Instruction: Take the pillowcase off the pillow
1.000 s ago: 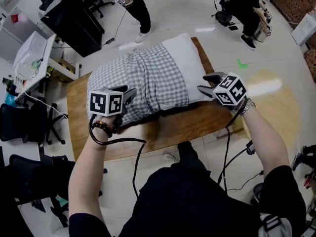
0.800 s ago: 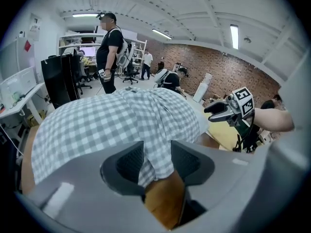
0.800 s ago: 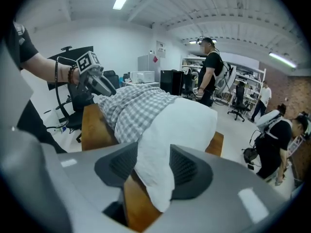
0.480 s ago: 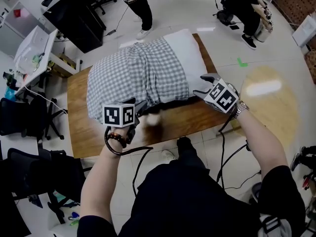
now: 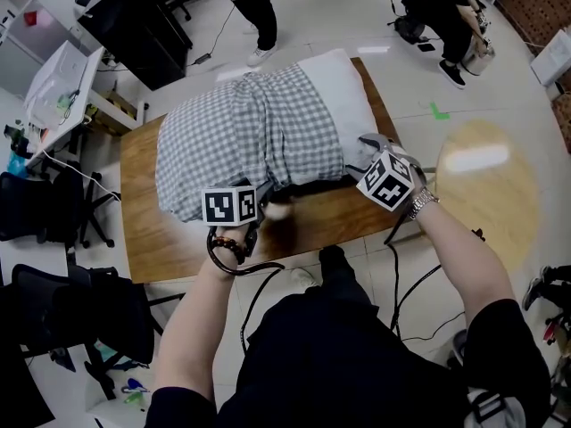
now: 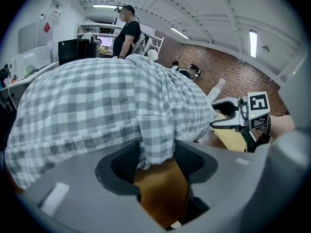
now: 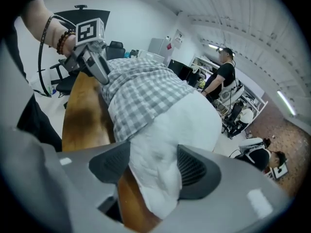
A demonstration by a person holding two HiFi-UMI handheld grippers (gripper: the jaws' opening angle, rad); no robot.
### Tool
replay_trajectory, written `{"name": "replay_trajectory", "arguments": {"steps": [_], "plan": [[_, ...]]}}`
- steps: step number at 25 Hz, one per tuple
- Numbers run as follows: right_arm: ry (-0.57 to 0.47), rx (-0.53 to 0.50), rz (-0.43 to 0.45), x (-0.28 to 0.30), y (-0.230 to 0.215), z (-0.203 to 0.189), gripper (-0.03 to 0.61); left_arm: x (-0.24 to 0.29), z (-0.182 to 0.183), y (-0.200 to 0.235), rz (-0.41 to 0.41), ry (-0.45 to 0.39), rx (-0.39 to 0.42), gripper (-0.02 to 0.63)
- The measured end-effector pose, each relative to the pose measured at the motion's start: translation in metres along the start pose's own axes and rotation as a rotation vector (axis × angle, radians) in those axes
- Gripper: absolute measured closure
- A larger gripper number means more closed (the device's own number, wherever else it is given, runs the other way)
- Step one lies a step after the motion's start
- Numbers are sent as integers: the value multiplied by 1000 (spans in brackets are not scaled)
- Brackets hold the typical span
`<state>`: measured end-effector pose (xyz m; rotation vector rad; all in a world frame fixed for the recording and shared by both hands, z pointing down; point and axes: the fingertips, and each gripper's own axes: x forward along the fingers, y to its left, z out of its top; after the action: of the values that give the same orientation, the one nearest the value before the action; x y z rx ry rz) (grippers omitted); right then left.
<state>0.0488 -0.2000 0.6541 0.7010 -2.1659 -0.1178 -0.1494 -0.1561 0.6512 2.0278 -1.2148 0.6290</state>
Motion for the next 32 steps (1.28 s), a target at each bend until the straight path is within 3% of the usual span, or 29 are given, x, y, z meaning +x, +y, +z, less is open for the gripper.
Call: {"name": "replay_trajectory", "arguments": {"steps": [2,5,8,11,13,32], "plan": [[9,0,0,8,1,0,275,5,1,4,5,-5,-14,388],[31,-10,-13,18,-4,5,285,6,7,16,26,-15,-30,486],[51,-30,-52,20,-11,6,386,2,9,26,38,-29,-34,587],[56,-38,-98,16,-20,5,514,-6,10,35,54,-51,-41,601],[56,-33,-120,15,-27,6,556,-12,13,42,67,-68,-44,601],[55,105,-193,-31,-63,-17,563,-83,-1,126,169,-179,-193,603]]}}
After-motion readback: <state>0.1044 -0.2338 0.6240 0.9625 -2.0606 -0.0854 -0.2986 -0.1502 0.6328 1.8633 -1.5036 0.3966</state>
